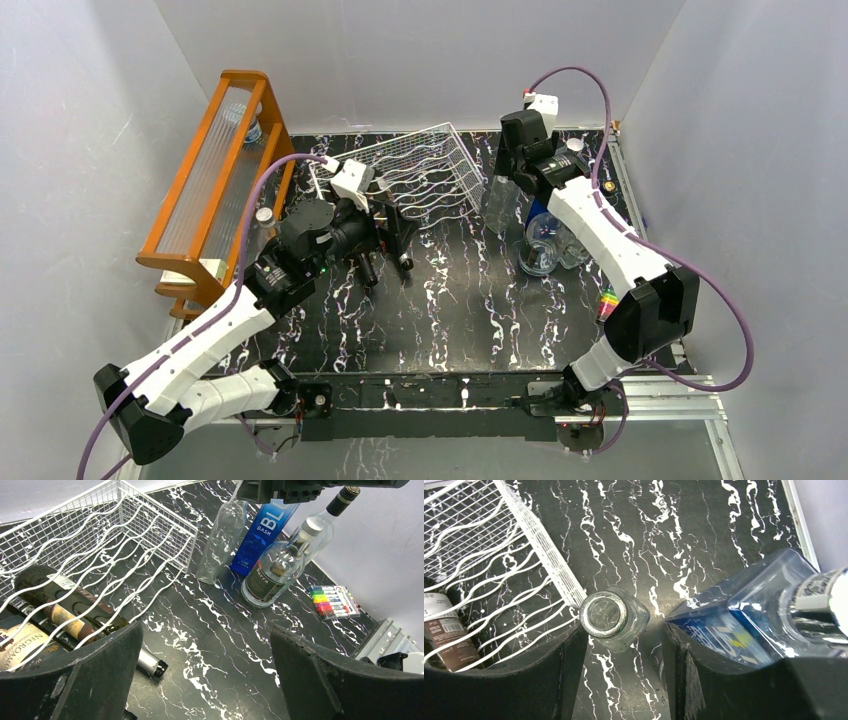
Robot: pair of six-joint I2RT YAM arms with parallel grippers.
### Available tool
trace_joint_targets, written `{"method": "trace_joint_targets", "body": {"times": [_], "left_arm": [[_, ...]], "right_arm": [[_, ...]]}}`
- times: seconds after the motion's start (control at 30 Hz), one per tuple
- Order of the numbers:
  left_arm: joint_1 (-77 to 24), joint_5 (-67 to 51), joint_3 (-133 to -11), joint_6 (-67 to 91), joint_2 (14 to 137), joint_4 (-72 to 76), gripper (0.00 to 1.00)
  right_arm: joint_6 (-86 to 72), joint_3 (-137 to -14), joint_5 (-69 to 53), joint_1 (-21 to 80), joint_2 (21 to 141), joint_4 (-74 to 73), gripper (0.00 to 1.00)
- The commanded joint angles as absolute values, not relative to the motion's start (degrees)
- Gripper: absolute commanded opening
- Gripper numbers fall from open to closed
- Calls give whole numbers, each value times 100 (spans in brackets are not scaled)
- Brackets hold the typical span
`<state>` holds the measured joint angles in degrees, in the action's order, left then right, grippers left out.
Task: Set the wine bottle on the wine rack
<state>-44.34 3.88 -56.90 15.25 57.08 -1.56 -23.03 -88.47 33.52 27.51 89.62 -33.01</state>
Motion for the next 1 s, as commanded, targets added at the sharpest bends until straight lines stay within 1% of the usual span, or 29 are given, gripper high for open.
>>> {"method": "trace_joint_targets", "body": {"times": [0.0, 0.1, 0.37, 0.4, 0.57, 0.7, 0.8, 0.83, 0.9, 0.97], "left_arm": [[-4430, 352, -5678, 1560, 5680, -25, 98], [-4431, 360, -5678, 1539, 5697, -26, 98], [-4430, 375, -5660, 1482, 5667, -100, 98], [-4430, 372, -5660, 1484, 5661, -103, 98], [-4434, 378, -5653, 1477, 5655, -110, 98], [-4430, 361, -5638, 1477, 5668, -111, 98], [-4432, 360, -5626, 1475, 5667, -113, 98], [-4430, 356, -5625, 1464, 5676, -121, 98], [-4425, 369, -5628, 1447, 5698, -119, 98], [-4427, 289, -5592, 1378, 5696, -54, 98]], "right_arm": [[-1913, -8856, 3022, 2758, 8967, -2605, 65], [-1799, -8903, 3037, 2738, 9066, -2484, 64], [-1673, -8938, 3098, 2718, 9324, -2545, 58], [-1649, -8911, 3112, 2716, 9322, -2536, 55], [-1477, -8847, 3126, 2716, 9256, -2474, 34], [-1270, -8745, 3123, 2717, 9084, -2448, 20], [-1175, -8674, 2968, 2719, 8920, -2508, 9], [-1165, -8648, 2853, 2722, 8848, -2539, 4], [-1158, -8551, 2593, 2722, 8659, -2580, 0], [-1183, -8404, 2229, 2720, 8408, -2567, 0]]}}
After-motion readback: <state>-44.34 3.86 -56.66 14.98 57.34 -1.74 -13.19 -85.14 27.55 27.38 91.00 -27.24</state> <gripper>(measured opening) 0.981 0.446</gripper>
